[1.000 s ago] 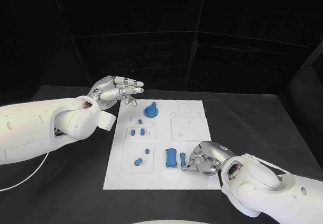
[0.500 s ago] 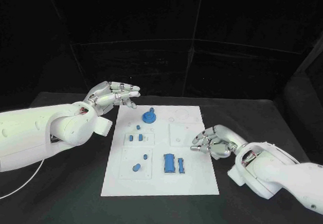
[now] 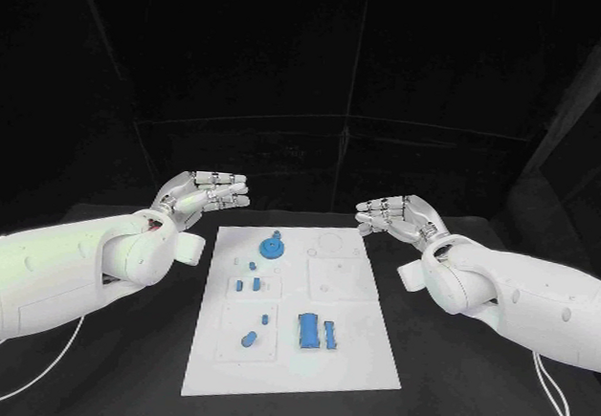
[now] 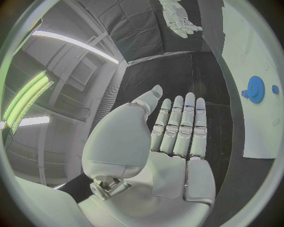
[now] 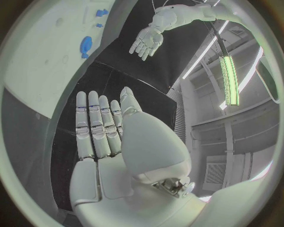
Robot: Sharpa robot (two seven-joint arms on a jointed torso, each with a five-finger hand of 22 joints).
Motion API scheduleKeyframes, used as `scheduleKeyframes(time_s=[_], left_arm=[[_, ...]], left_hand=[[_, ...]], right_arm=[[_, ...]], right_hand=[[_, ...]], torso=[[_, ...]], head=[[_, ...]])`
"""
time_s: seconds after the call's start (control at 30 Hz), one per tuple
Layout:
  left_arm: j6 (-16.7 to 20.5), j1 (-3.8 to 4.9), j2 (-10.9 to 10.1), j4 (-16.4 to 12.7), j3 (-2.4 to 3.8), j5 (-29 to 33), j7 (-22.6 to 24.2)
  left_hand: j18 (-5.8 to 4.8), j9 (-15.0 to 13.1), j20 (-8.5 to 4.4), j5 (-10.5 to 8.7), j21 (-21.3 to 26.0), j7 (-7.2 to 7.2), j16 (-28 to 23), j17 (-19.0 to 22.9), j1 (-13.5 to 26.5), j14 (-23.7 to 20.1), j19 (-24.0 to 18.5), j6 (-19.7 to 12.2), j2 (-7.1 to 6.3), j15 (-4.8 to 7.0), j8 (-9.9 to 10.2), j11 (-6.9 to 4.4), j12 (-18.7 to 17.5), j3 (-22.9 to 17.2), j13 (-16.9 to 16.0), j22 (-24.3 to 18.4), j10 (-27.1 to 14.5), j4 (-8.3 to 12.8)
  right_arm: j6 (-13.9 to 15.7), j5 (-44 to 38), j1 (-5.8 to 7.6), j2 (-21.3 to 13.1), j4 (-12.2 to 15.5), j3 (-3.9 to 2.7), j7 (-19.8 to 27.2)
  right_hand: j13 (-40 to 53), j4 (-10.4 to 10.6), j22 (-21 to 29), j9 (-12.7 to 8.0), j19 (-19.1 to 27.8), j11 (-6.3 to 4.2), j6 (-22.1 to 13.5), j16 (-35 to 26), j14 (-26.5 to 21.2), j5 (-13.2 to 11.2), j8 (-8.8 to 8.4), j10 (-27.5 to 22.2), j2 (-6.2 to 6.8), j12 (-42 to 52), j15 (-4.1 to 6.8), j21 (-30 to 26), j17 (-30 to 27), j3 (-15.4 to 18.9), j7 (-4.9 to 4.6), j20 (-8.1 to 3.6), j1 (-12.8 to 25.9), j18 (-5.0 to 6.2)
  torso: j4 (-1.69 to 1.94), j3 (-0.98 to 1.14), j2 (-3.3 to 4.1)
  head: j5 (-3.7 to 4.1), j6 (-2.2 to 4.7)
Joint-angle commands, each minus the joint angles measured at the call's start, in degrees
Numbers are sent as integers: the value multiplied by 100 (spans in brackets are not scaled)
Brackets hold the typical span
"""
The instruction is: Assemble the parts on the task board
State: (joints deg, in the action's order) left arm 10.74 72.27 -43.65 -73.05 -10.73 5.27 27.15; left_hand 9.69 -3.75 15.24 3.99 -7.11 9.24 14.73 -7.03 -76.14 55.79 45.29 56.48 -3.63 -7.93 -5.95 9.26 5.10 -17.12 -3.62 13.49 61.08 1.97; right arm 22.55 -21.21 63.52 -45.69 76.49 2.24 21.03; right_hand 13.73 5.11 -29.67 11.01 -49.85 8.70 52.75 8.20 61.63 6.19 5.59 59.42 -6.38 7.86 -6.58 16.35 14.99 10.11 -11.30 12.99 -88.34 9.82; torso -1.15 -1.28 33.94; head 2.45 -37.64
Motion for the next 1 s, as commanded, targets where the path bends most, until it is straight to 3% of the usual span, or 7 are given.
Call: scheduleKeyframes(time_s=[0.03,0.3,0.33,0.57,0.7,0.73,1.0], left_arm=[[296,-32,143,199,7,350,306],[514,-104,422,497,11,479,383],[288,-103,393,454,4,282,174],[611,-221,340,227,117,196,183],[1113,-403,258,-126,293,63,198],[1254,-454,235,-226,343,26,203],[2617,-949,13,-1184,821,-336,243]], left_hand=[[97,5,40,4,109,-57,-289,116,34,-40,-99,-23,17,-79,116,109,-146,138,7,-142,-128,-37],[97,5,87,6,226,-36,-650,250,18,-103,-199,-61,77,-98,229,98,-167,375,9,-329,-472,-80],[-291,375,-392,-399,711,-302,-870,703,2301,-1729,-1467,-1707,363,183,595,-210,-510,749,362,-631,-2133,-197],[-357,375,-633,-399,711,-432,-1013,703,3418,-2554,-2133,-2560,363,300,595,-361,-510,970,362,-787,-2995,-197],[-444,375,-781,-399,711,-515,-1473,703,4122,-3061,-2534,-3078,363,383,595,-455,-510,1093,362,-881,-3517,-197],[-445,375,-812,-399,711,-924,-1473,703,4266,-3165,-2616,-3184,363,793,595,-475,-510,1122,362,-901,-3623,-197],[-561,375,-1012,-399,711,-924,-1473,703,5201,-3840,-3151,-3873,363,793,595,-926,-510,1281,362,-1349,-4317,-197]], right_arm=[[-425,753,18,220,-356,-14,631],[-568,843,24,620,-924,-23,734],[-318,590,11,576,-859,-17,452],[5,790,-34,513,-571,-44,507],[508,1101,-105,417,-123,-86,594],[649,1188,-125,390,2,-98,618],[1795,1897,-285,169,1024,-194,815]], right_hand=[[-402,-153,302,-162,-178,-16,85,-260,98,-22,-136,73,-50,-138,-27,-289,-313,-26,-3,6,163,75],[-954,-522,817,-450,-552,5,162,-458,285,-15,-190,202,-137,-249,-22,-721,-822,-87,-13,14,459,66],[-1373,-511,1426,-624,1140,-250,-1499,-820,-1678,-186,-559,-1673,96,-786,191,-968,-990,-361,334,-376,2940,-295],[-1373,-511,1775,-1101,1909,-382,-2259,-820,-2584,-619,-559,-2533,206,-786,658,-1128,-1499,-498,493,-571,4189,-365],[-1373,-511,1973,-1101,2423,-463,-2763,-820,-3182,-619,-559,-3101,638,-786,658,-1209,-1499,-577,600,-691,4963,-454],[-1373,-511,2012,-1101,2522,-870,-2860,-820,-3298,-619,-559,-3212,638,-786,658,-1229,-1499,-589,621,-715,5113,-455],[-1373,-511,2281,-1101,3214,-870,-3541,-820,-4105,-619,-559,-3978,638,-786,658,-1635,-1499,-1011,1130,-879,6159,-559]], torso=[[5,-5,-102],[35,12,-172],[17,0,-138],[80,83,-228],[114,127,-275],[115,128,-276],[115,128,-276]], head=[[12,112],[-32,268],[-5,235],[-161,295],[-243,326],[-245,327],[-245,327]])
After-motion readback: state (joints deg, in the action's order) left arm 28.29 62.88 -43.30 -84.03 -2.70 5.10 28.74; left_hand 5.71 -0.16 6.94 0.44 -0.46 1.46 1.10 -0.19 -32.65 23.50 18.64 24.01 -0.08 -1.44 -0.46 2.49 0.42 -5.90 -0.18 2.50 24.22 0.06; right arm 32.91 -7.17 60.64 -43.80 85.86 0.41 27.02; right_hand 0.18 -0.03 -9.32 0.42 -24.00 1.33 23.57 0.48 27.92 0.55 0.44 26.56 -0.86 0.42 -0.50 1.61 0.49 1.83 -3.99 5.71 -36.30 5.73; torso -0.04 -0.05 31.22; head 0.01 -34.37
